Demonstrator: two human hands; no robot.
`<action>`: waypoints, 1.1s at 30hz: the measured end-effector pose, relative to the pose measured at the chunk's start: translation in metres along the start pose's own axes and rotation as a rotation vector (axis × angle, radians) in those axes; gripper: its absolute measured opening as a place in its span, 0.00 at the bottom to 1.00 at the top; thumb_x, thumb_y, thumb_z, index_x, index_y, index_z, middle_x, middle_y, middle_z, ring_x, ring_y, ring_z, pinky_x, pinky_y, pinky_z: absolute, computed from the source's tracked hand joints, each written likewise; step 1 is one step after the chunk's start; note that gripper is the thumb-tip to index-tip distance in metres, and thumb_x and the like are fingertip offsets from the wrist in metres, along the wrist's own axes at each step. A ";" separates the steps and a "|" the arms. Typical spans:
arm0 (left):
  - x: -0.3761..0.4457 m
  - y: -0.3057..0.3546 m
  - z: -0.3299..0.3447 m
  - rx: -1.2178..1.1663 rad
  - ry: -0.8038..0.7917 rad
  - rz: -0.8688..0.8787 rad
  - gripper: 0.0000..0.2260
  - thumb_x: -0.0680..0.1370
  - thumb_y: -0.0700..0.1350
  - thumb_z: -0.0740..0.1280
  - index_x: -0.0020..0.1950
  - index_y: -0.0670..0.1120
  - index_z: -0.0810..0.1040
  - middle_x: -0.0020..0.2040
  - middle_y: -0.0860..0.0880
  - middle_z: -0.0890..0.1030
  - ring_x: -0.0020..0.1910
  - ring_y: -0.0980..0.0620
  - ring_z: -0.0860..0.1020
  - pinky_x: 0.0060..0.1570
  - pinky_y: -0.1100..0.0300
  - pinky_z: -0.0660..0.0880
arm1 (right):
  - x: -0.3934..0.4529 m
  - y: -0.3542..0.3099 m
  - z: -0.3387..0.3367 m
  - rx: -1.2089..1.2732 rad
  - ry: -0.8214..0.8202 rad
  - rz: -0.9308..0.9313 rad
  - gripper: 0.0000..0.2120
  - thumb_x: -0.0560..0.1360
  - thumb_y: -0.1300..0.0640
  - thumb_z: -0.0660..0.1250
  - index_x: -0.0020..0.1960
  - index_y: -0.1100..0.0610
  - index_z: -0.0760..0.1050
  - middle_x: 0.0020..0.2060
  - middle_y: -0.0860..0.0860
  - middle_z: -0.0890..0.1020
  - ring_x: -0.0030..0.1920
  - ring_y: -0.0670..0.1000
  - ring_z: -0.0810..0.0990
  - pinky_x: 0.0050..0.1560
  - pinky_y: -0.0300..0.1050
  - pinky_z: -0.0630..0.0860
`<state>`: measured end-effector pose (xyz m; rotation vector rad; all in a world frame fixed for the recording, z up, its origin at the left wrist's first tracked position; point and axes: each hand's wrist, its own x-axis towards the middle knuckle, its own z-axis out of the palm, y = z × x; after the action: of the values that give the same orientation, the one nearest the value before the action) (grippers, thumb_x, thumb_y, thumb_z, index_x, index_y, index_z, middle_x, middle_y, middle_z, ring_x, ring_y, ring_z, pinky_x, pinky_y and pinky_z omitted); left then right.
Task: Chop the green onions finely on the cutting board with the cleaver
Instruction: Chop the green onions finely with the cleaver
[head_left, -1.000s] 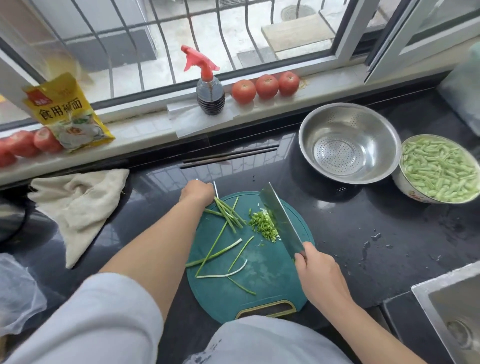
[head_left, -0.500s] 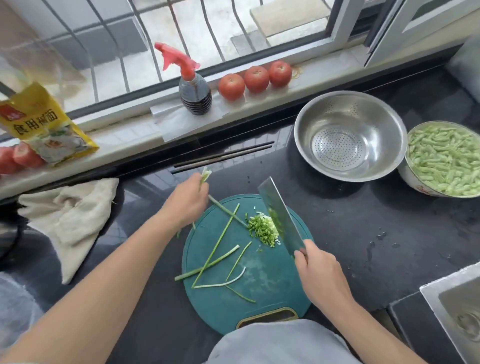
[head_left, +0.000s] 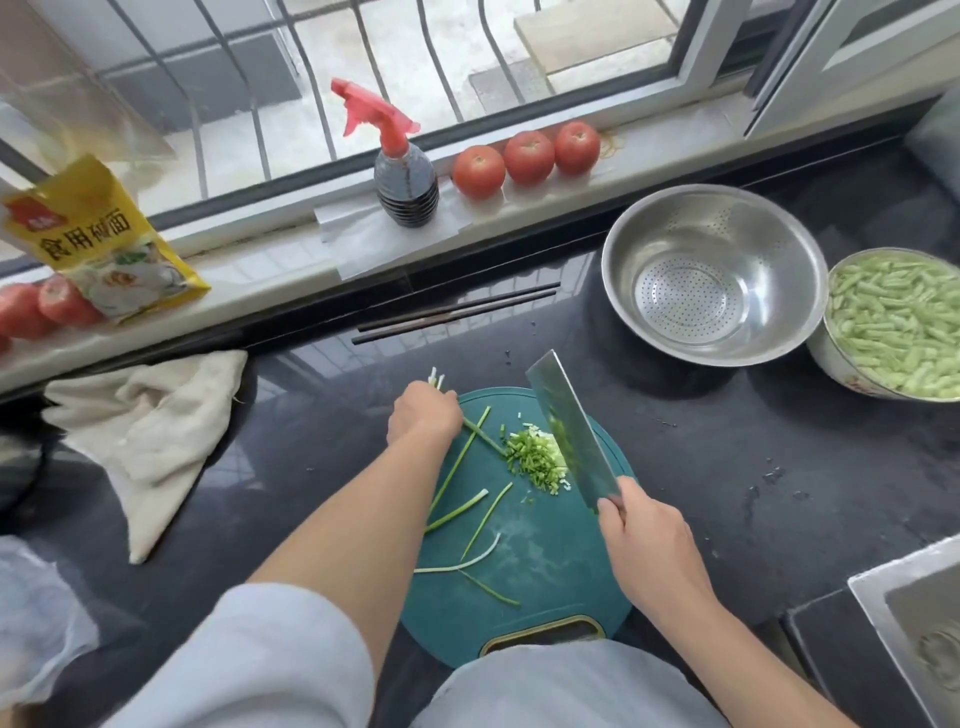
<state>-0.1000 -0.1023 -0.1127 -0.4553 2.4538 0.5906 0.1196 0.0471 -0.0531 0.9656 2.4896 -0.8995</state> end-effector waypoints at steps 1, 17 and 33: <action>0.000 0.000 0.005 0.024 0.009 0.014 0.15 0.81 0.52 0.64 0.60 0.43 0.77 0.59 0.41 0.81 0.56 0.38 0.79 0.49 0.52 0.72 | 0.001 0.001 -0.001 0.008 0.014 -0.001 0.12 0.82 0.51 0.56 0.40 0.51 0.64 0.33 0.49 0.76 0.35 0.53 0.75 0.37 0.52 0.74; -0.030 -0.015 -0.007 0.373 -0.049 0.499 0.13 0.83 0.55 0.62 0.52 0.45 0.65 0.48 0.43 0.79 0.47 0.38 0.77 0.43 0.48 0.70 | 0.003 0.012 0.001 0.010 -0.014 -0.029 0.12 0.82 0.52 0.56 0.41 0.51 0.64 0.33 0.50 0.76 0.35 0.54 0.75 0.37 0.53 0.73; -0.076 -0.097 -0.066 0.094 -0.308 0.695 0.09 0.85 0.49 0.57 0.47 0.48 0.66 0.37 0.54 0.80 0.33 0.48 0.73 0.40 0.51 0.72 | -0.010 0.022 0.004 0.005 -0.014 -0.054 0.11 0.83 0.51 0.56 0.43 0.52 0.66 0.34 0.49 0.76 0.35 0.51 0.75 0.34 0.50 0.70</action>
<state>-0.0278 -0.2030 -0.0483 0.5209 2.2852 0.7429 0.1421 0.0522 -0.0607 0.8948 2.5134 -0.9260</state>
